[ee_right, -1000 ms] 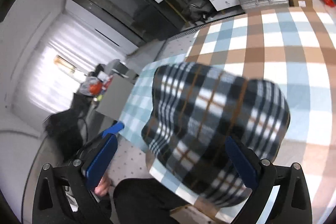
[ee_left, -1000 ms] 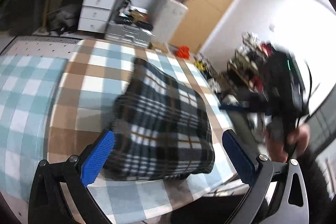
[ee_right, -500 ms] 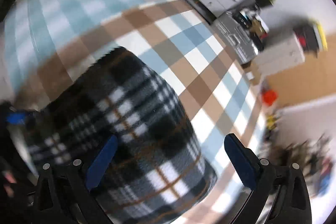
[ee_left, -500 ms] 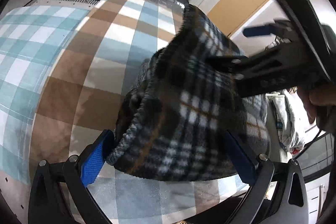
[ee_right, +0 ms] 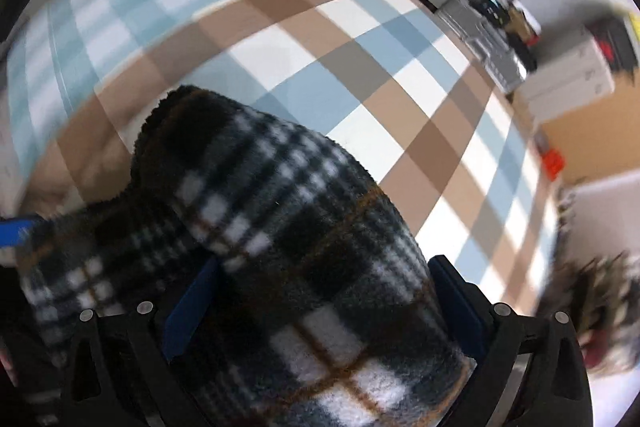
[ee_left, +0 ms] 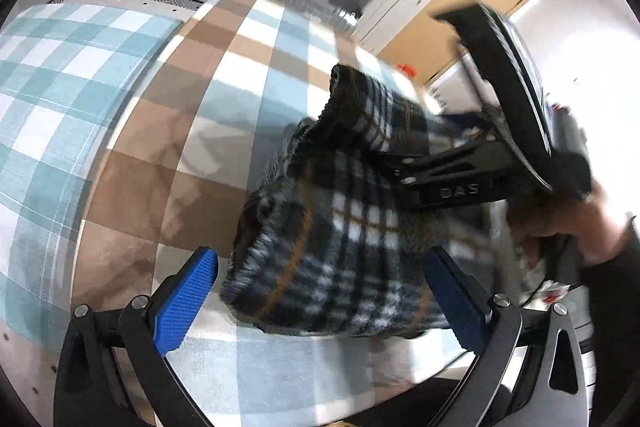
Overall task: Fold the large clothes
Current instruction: 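Grasp the folded cardigan bundle with both grippers and lift it off the bed, then hold the folded cardigan bundle up with both grippers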
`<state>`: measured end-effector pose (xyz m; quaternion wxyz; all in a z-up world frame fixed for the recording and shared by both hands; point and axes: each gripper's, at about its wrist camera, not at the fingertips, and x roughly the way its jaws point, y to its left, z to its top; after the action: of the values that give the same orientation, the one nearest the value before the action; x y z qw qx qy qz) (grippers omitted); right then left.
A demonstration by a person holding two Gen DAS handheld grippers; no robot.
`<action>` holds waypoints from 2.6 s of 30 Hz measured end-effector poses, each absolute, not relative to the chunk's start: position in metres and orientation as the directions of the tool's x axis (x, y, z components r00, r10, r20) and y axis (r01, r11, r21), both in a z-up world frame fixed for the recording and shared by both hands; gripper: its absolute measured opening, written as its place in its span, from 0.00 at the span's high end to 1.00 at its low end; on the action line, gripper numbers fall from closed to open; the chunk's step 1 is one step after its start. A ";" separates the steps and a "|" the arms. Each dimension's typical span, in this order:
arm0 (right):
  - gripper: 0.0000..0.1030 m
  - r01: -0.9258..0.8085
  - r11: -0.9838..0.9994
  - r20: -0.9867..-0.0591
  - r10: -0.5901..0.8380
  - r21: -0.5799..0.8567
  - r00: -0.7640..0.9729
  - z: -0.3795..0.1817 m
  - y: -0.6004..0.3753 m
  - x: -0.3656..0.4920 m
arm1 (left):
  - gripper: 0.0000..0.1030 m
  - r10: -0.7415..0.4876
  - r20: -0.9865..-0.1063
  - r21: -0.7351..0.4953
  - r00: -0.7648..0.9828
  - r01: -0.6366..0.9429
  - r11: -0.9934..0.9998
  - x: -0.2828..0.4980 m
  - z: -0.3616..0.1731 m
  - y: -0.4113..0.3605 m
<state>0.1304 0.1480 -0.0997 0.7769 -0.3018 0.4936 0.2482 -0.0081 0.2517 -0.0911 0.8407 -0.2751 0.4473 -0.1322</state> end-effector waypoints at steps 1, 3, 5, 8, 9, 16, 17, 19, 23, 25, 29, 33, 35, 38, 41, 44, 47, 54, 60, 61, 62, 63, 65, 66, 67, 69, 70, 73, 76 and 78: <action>0.00 -0.674 0.712 -0.908 0.127 -0.198 0.400 -0.089 0.141 0.127 | 0.03 -0.467 -0.672 -0.587 0.575 -0.027 0.809 -0.013 -0.082 0.257; 0.00 -0.644 0.764 -0.863 0.302 -0.034 0.404 -0.053 0.108 0.115 | 0.03 -0.473 -0.617 -0.586 0.629 0.034 0.810 -0.023 -0.053 0.265; 0.00 -0.620 0.766 -0.792 0.481 0.170 0.377 -0.029 0.073 0.102 | 0.03 -0.442 -0.599 -0.557 0.667 0.049 0.829 -0.026 -0.029 0.271; 0.00 -0.549 0.753 -0.705 0.607 0.363 0.367 -0.016 0.028 0.088 | 0.03 -0.414 -0.646 -0.505 0.642 0.048 0.862 -0.007 -0.011 0.268; 0.00 -0.517 0.731 -0.669 0.655 0.446 0.350 -0.020 0.006 0.081 | 0.02 -0.391 -0.684 -0.466 0.616 0.043 0.884 0.004 -0.010 0.262; 0.00 -0.224 0.590 -0.527 0.801 0.776 0.284 -0.104 -0.079 0.069 | 0.03 -0.401 -0.858 -0.390 0.320 0.102 0.915 0.066 -0.074 0.226; 0.00 -0.170 0.553 -0.502 0.823 0.816 0.267 -0.123 -0.086 0.069 | 0.03 -0.434 -0.853 -0.425 0.289 0.094 0.900 0.068 -0.081 0.230; 0.00 -0.119 0.520 -0.484 0.842 0.846 0.239 -0.148 -0.091 0.070 | 0.03 -0.493 -0.842 -0.489 0.218 0.077 0.869 0.079 -0.096 0.230; 0.00 -0.083 0.473 -0.451 0.871 0.877 0.194 -0.180 -0.081 0.074 | 0.03 -0.569 -0.807 -0.568 0.160 0.055 0.821 0.086 -0.109 0.232; 0.00 -0.078 0.452 -0.434 0.883 0.888 0.179 -0.189 -0.078 0.078 | 0.03 -0.581 -0.804 -0.581 0.128 0.038 0.813 0.088 -0.118 0.233; 0.00 -0.067 0.387 -0.371 0.912 0.920 0.175 -0.201 -0.069 0.088 | 0.03 -0.620 -0.780 -0.622 0.091 0.004 0.783 0.084 -0.131 0.236; 0.00 -0.084 0.369 -0.352 0.921 0.926 0.168 -0.200 -0.068 0.092 | 0.03 -0.669 -0.741 -0.670 0.060 -0.004 0.742 0.081 -0.142 0.235; 0.00 -0.083 0.350 -0.333 0.927 0.933 0.174 -0.203 -0.066 0.095 | 0.03 -0.688 -0.724 -0.689 0.045 -0.014 0.724 0.081 -0.147 0.234; 0.00 -0.097 0.323 -0.301 0.935 0.942 0.190 -0.208 -0.070 0.087 | 0.03 -0.709 -0.705 -0.709 0.019 0.007 0.705 0.075 -0.147 0.228; 0.00 -0.107 0.318 -0.293 0.935 0.942 0.200 -0.206 -0.071 0.086 | 0.03 -0.727 -0.686 -0.727 0.016 0.015 0.687 0.071 -0.146 0.223; 0.00 -0.109 0.301 -0.272 0.937 0.948 0.220 -0.207 -0.072 0.085 | 0.10 -0.737 -0.675 -0.737 0.016 0.024 0.676 0.068 -0.143 0.217; 0.03 -0.108 0.276 -0.246 0.942 0.955 0.229 -0.212 -0.080 0.074 | 0.19 -0.735 -0.677 -0.734 0.023 0.056 0.677 0.063 -0.132 0.211; 0.14 -0.147 0.248 -0.207 0.947 0.958 0.244 -0.213 -0.092 0.063 | 0.29 -0.739 -0.672 -0.732 0.047 0.110 0.672 0.045 -0.107 0.200; 0.19 -0.204 0.245 -0.188 0.946 0.948 0.265 -0.205 -0.097 0.055 | 0.31 -0.744 -0.665 -0.733 0.064 0.136 0.667 0.068 -0.100 0.202; 0.19 -0.211 0.243 -0.183 0.945 0.947 0.270 -0.204 -0.099 0.053 | 0.31 -0.744 -0.665 -0.732 0.068 0.141 0.667 0.068 -0.097 0.200; 0.19 -0.213 0.238 -0.176 0.945 0.947 0.274 -0.204 -0.102 0.051 | 0.31 -0.745 -0.664 -0.733 0.068 0.142 0.666 0.073 -0.099 0.199; 0.20 -0.214 0.235 -0.171 0.945 0.948 0.279 -0.204 -0.104 0.050 | 0.31 -0.747 -0.662 -0.734 0.067 0.145 0.663 0.073 -0.097 0.197; 0.20 -0.217 0.224 -0.158 0.946 0.950 0.284 -0.205 -0.111 0.046 | 0.31 -0.750 -0.658 -0.735 0.067 0.156 0.660 0.073 -0.097 0.197; 0.20 -0.216 0.217 -0.149 0.946 0.952 0.289 -0.206 -0.114 0.044 | 0.31 -0.752 -0.656 -0.736 0.067 0.164 0.657 0.073 -0.095 0.194; 0.20 -0.218 0.208 -0.140 0.946 0.953 0.292 -0.205 -0.119 0.041 | 0.31 -0.755 -0.652 -0.738 0.066 0.170 0.653 0.073 -0.095 0.197; 0.20 -0.215 0.198 -0.128 0.944 0.956 0.304 -0.205 -0.127 0.037 | 0.31 -0.756 -0.652 -0.737 0.063 0.184 0.651 0.074 -0.094 0.194; 0.20 -0.210 0.196 -0.126 0.943 0.958 0.307 -0.207 -0.131 0.035 | 0.31 -0.756 -0.651 -0.736 0.063 0.187 0.650 0.076 -0.094 0.191; 0.20 -0.178 0.206 -0.141 0.937 0.962 0.321 -0.217 -0.140 0.030 | 0.31 -0.732 -0.678 -0.713 0.059 0.187 0.676 0.081 -0.105 0.188; 0.20 -0.126 0.267 -0.216 0.922 0.955 0.322 -0.228 -0.145 0.028 | 0.31 -0.691 -0.718 -0.676 0.079 0.155 0.720 0.084 -0.118 0.198; 0.17 -0.127 0.316 -0.263 0.911 0.940 0.319 -0.230 -0.147 0.026 | 0.32 -0.688 -0.719 -0.676 0.100 0.129 0.726 0.084 -0.119 0.211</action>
<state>0.0259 -0.1471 -0.2296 0.6803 0.4435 0.4419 0.3811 0.0843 0.2109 -0.1192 0.7049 -0.2309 0.6049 -0.2895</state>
